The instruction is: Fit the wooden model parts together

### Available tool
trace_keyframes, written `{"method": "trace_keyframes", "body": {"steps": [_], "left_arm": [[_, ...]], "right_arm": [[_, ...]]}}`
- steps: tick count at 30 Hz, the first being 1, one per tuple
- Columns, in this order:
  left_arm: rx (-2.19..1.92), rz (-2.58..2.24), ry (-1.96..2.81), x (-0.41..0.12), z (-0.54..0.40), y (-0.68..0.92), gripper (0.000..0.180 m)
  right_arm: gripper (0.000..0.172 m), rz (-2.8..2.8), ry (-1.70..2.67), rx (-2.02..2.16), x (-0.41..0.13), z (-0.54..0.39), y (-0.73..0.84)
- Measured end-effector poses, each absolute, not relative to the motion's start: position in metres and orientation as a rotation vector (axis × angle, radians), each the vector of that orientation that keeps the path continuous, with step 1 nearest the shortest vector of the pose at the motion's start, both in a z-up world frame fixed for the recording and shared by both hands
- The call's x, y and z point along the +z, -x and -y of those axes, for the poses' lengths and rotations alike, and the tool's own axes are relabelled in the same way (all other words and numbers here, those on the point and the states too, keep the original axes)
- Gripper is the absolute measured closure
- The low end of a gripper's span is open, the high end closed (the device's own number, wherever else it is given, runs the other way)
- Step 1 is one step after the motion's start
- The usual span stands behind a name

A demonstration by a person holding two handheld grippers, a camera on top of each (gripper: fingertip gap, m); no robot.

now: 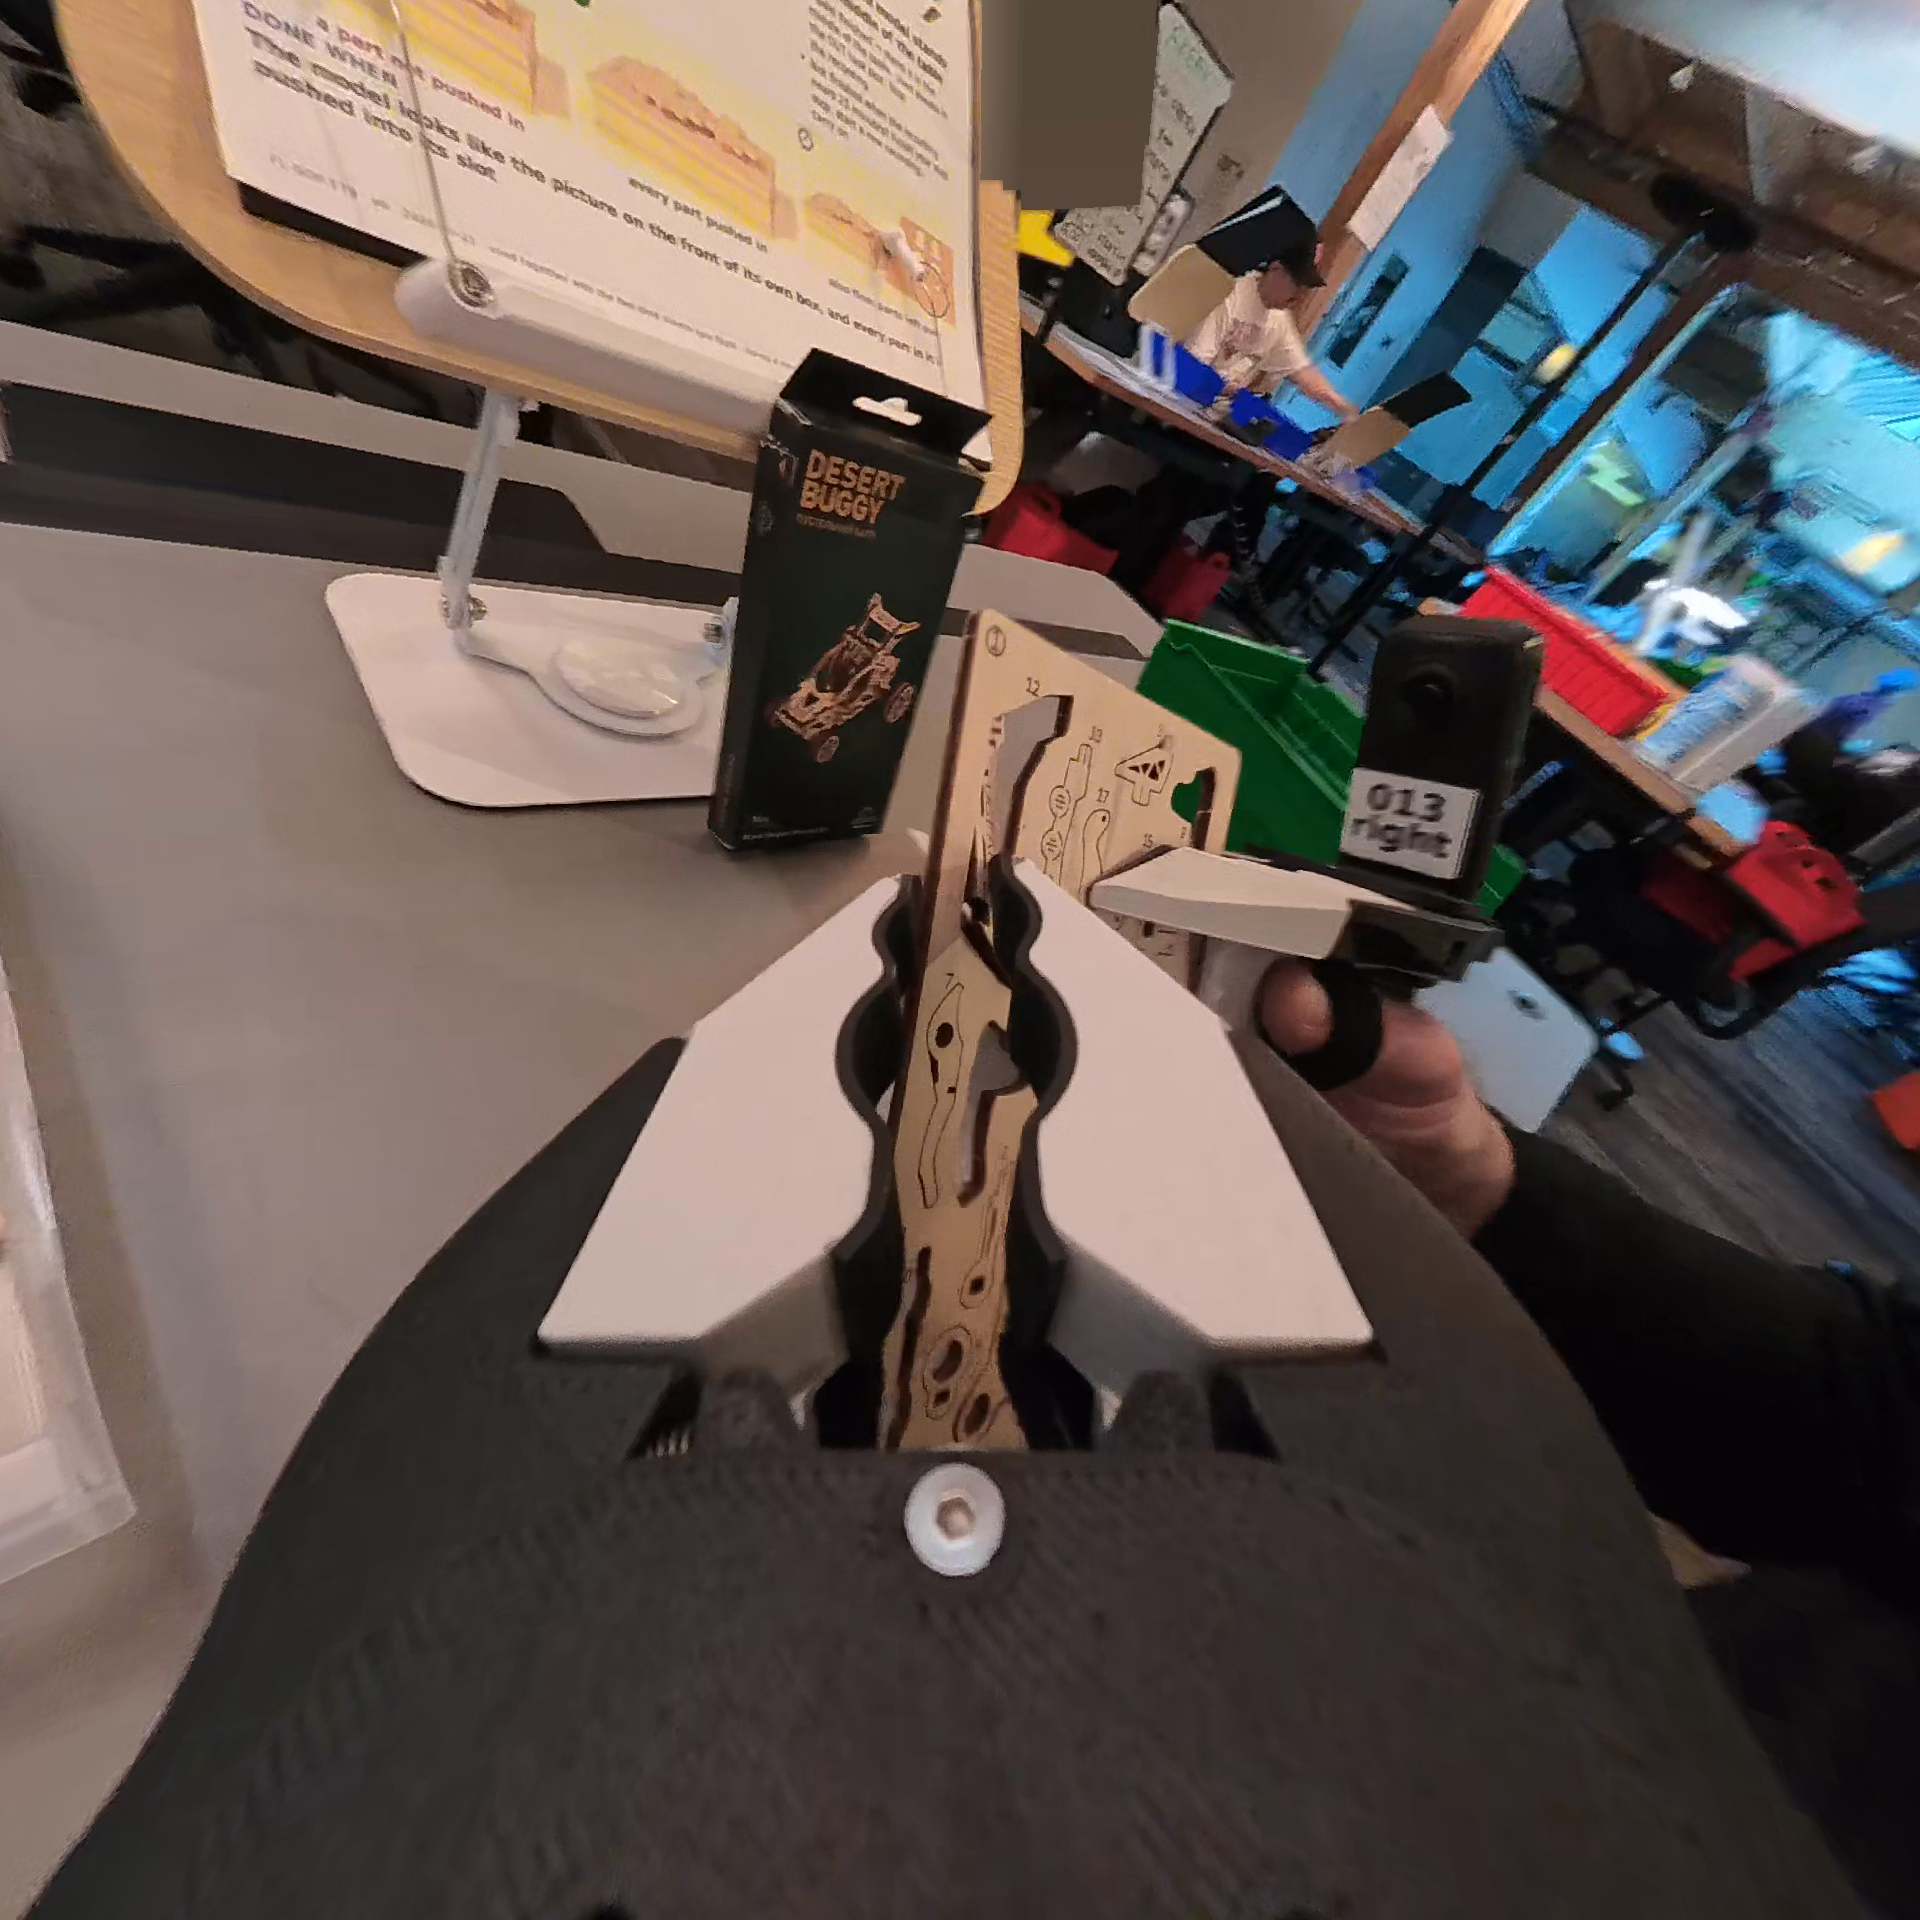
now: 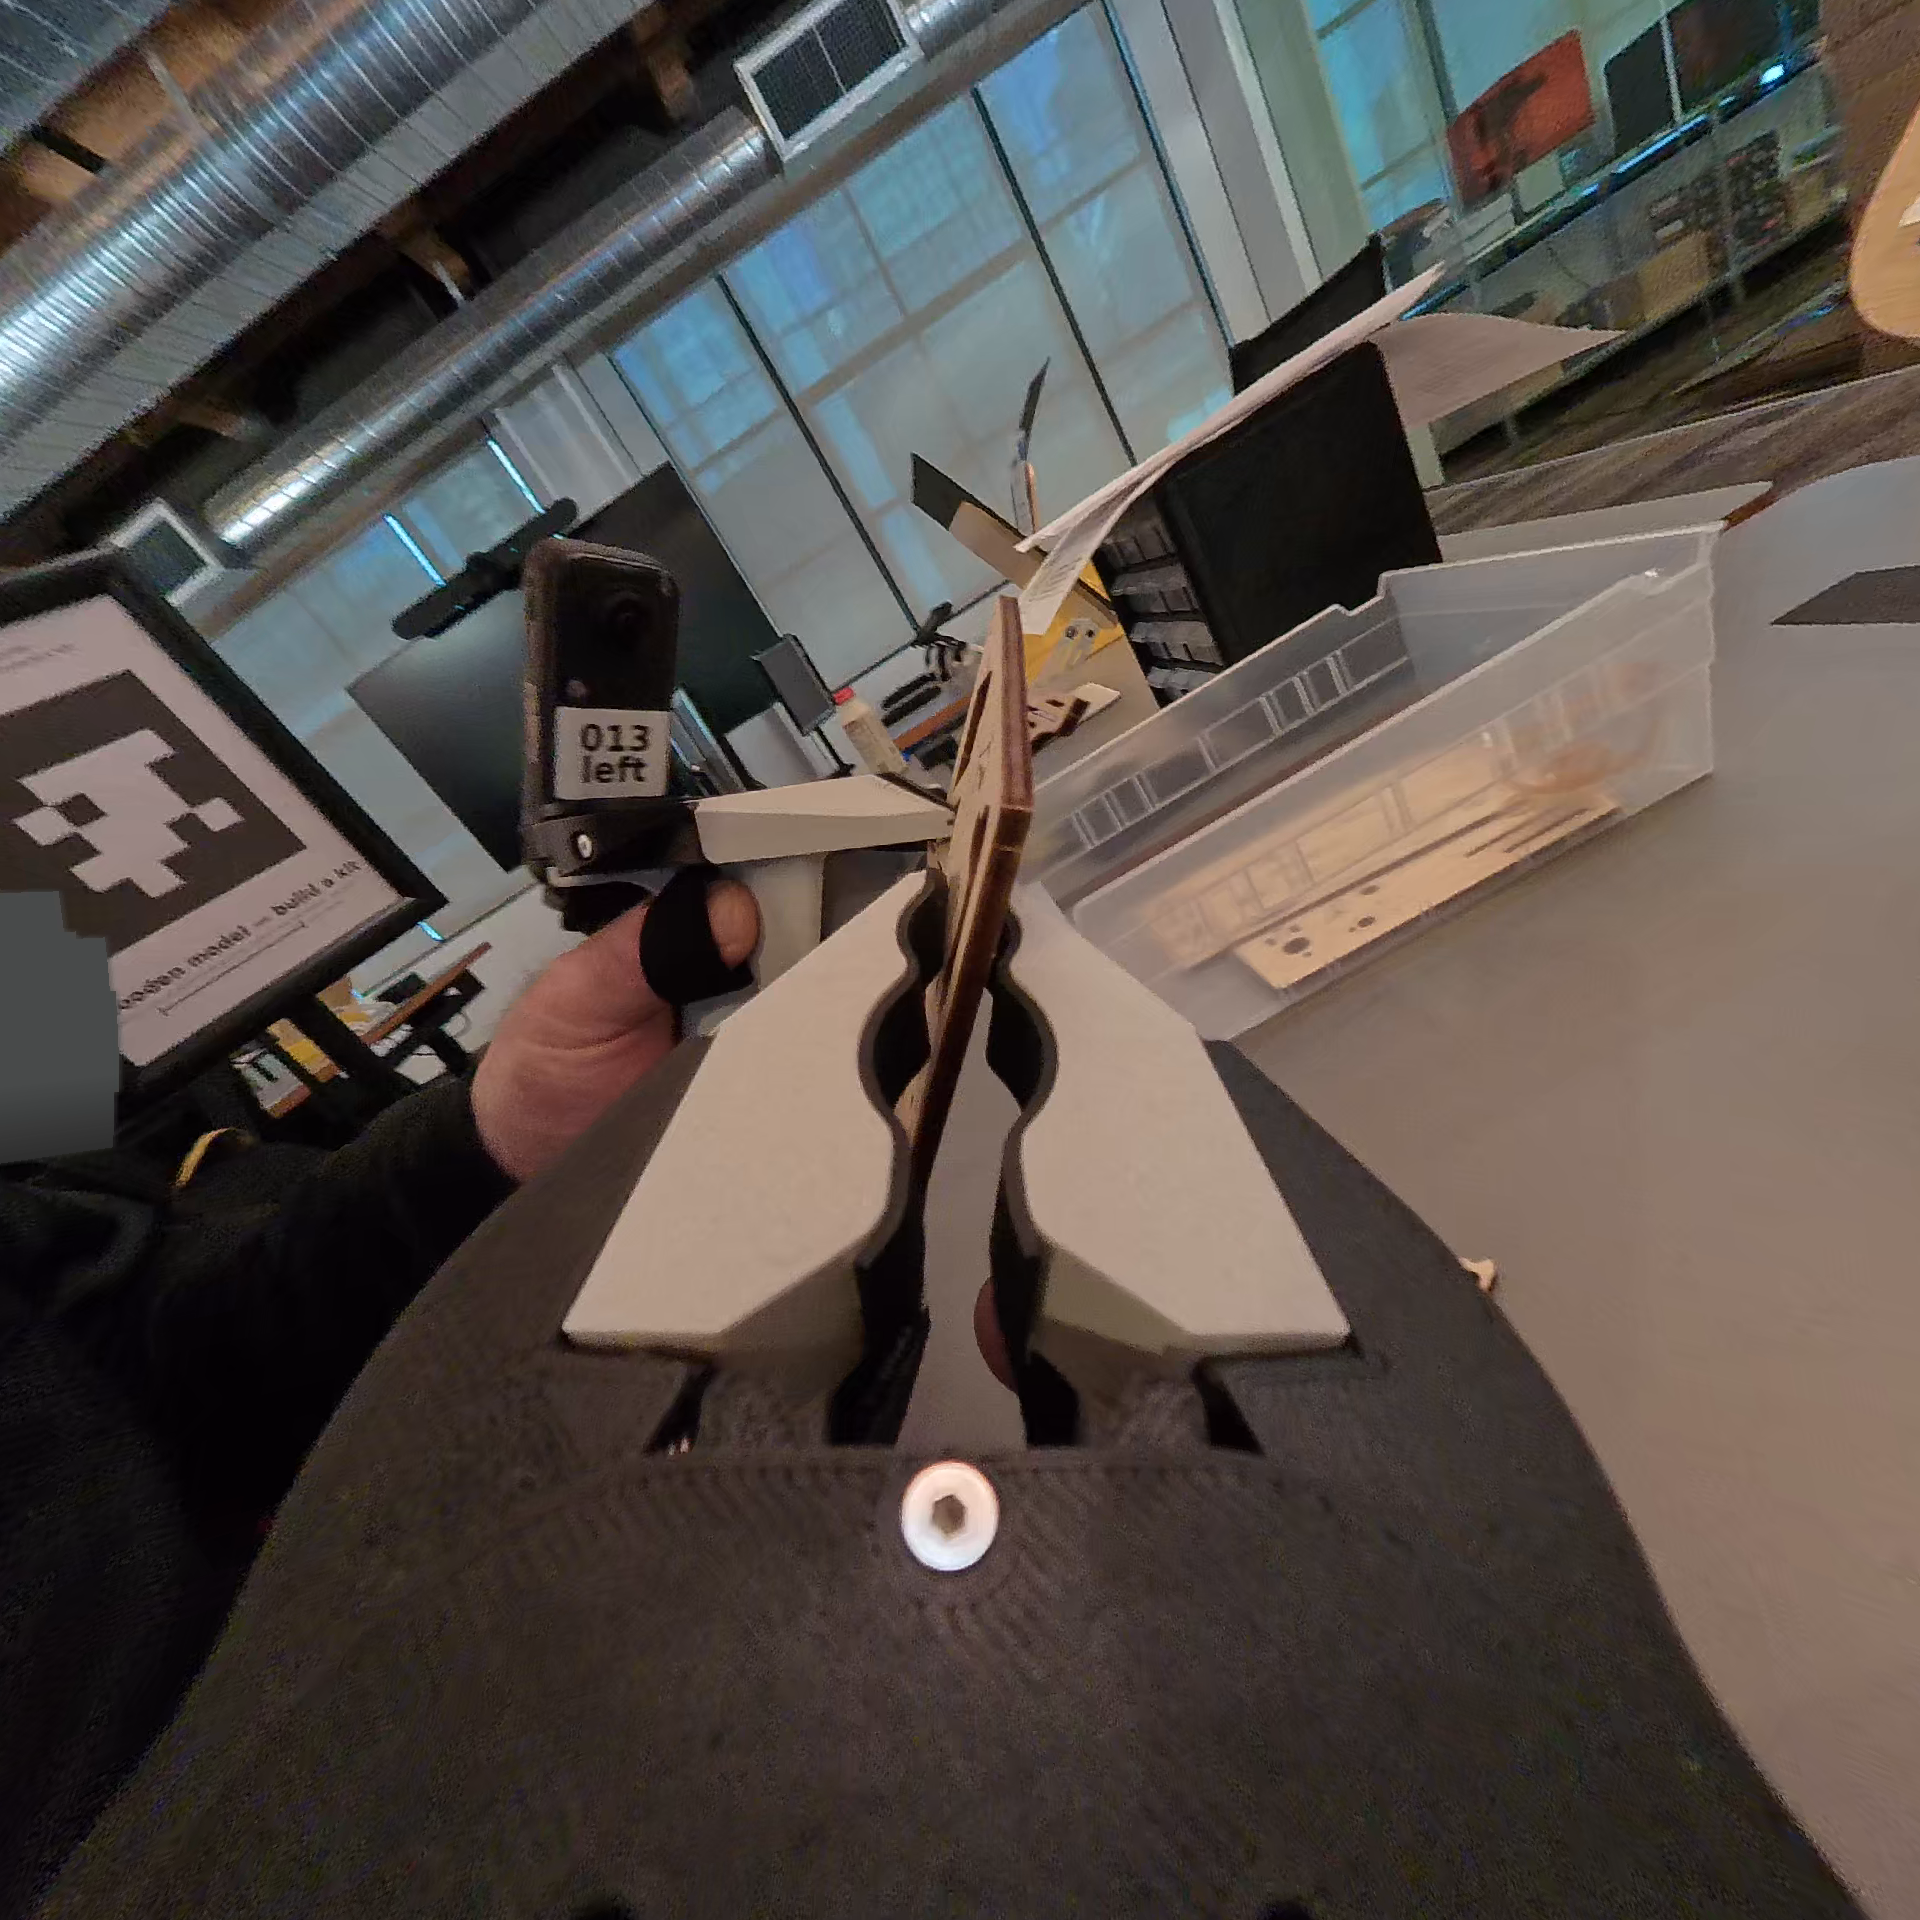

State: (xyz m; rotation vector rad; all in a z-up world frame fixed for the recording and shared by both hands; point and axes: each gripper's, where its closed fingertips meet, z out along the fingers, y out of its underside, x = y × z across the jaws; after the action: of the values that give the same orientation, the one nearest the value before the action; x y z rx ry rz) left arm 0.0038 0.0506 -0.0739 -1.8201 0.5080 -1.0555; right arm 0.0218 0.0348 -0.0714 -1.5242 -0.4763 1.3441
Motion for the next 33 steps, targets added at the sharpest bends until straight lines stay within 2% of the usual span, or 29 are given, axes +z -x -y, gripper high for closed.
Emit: {"method": "trace_keyframes", "body": {"steps": [8, 11, 15, 17, 19, 20, 22, 25, 28, 32, 33], "left_arm": [[-0.856, -0.500, 1.849, -0.084, -0.060, 0.007, 0.173], [-1.083, -0.446, 1.772, -0.069, -0.059, 0.011, 0.171], [-1.084, -0.441, 1.749, -0.066, -0.060, 0.014, 0.172], [-1.124, -0.421, 1.699, -0.061, -0.061, 0.017, 0.172], [-1.205, -0.376, 1.634, -0.057, -0.063, 0.025, 0.175], [-1.279, -0.350, 1.594, -0.054, -0.063, 0.030, 0.175], [-1.446, -0.319, 1.495, -0.046, -0.060, 0.039, 0.175], [-1.614, -0.346, 1.389, -0.039, -0.052, 0.045, 0.176], [-1.717, -0.386, 1.287, -0.033, -0.043, 0.048, 0.177], [-1.814, -0.455, 1.173, -0.024, -0.031, 0.052, 0.177], [-1.824, -0.474, 1.150, -0.022, -0.028, 0.053, 0.177]], "right_arm": [[0.169, 0.548, 1.550, 1.134, -0.071, -0.034, -0.009], [0.169, 0.576, 1.541, 1.095, -0.060, -0.034, -0.004], [0.168, 0.611, 1.536, 1.030, -0.054, -0.035, 0.001], [0.162, 0.656, 1.512, 0.990, -0.052, -0.030, 0.005], [0.144, 0.664, 1.472, 0.995, -0.041, -0.023, 0.008], [0.138, 0.651, 1.439, 1.022, -0.034, -0.020, 0.007], [0.145, 0.567, 1.417, 1.127, -0.024, -0.021, -0.001], [0.144, 0.431, 1.452, 1.351, -0.027, -0.032, -0.009], [0.137, 0.388, 1.438, 1.608, -0.025, -0.029, -0.002], [0.141, 0.337, 1.283, 1.966, -0.013, -0.013, -0.005], [0.135, 0.299, 1.254, 2.008, -0.013, -0.015, -0.010]]}}
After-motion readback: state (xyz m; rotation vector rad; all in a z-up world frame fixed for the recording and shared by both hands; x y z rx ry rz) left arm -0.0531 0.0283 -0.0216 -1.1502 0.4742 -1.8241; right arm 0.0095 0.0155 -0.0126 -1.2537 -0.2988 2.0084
